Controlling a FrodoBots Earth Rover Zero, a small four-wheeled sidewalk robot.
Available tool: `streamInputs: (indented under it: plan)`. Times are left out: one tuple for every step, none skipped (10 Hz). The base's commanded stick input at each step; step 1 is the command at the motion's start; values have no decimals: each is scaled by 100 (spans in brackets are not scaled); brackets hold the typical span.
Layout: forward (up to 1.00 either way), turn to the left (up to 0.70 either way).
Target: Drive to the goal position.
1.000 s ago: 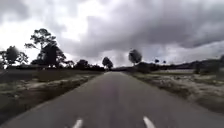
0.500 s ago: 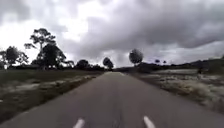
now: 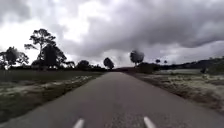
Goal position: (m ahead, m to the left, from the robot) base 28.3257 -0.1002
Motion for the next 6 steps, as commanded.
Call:
streamInputs:
  plan:
    - [70, -2]
    - [70, -18]
    - [70, -26]
    - [70, -24]
    - [70, -4]
    - [70, 0]
